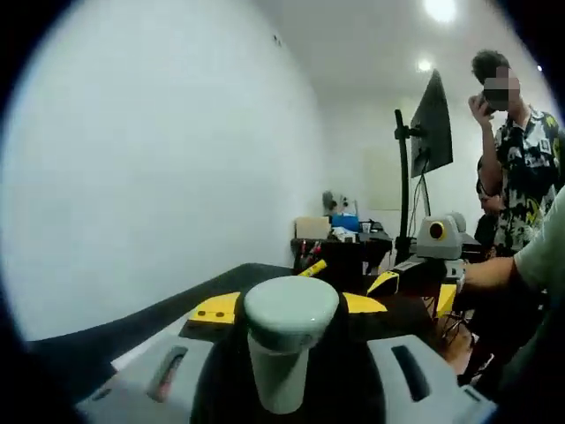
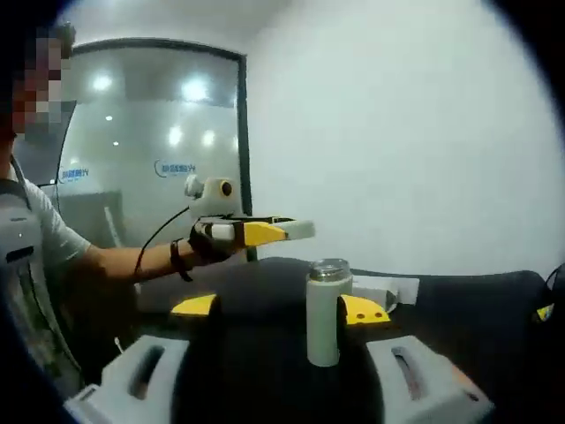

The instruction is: Assemble the cup parts correctly, then place the assembled cup into the box.

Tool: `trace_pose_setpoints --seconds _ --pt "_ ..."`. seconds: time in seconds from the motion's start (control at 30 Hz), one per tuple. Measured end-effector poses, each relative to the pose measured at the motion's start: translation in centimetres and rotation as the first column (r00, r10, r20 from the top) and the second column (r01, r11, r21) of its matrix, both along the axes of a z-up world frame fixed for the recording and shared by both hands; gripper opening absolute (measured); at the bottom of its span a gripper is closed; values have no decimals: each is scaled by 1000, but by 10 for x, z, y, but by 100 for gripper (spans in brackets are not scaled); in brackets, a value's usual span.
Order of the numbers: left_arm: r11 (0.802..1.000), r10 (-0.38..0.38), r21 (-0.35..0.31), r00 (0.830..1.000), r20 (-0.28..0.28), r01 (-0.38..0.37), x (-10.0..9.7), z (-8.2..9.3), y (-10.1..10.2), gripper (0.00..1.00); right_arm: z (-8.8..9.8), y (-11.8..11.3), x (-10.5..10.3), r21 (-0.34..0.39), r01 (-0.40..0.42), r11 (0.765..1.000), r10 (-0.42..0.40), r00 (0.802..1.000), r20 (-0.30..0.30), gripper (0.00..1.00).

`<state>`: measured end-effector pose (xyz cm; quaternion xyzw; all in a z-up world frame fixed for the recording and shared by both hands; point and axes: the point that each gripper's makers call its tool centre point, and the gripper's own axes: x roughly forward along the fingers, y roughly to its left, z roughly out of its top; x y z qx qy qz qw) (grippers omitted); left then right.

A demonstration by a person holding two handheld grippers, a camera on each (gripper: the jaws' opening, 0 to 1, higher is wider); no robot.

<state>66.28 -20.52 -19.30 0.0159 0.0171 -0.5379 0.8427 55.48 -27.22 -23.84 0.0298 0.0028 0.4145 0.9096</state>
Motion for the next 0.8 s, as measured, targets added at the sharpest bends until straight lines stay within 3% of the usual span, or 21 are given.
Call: trace_pose_setpoints --seconds 0.2,0.47,0.8 --pt "999 -3 48 1000 4 3 7 -13 -15 38 -11 -8 2 -33 28 999 -28 999 20 54" --pt "999 -5 37 1000 -19 6 17 -20 -23 38 -19 -14 0 -10 39 999 -39 999 4 52" --pt "998 -7 56 1000 -28 8 7 -32 -28 38 -17 -15 -2 15 39 999 -39 999 2 50"
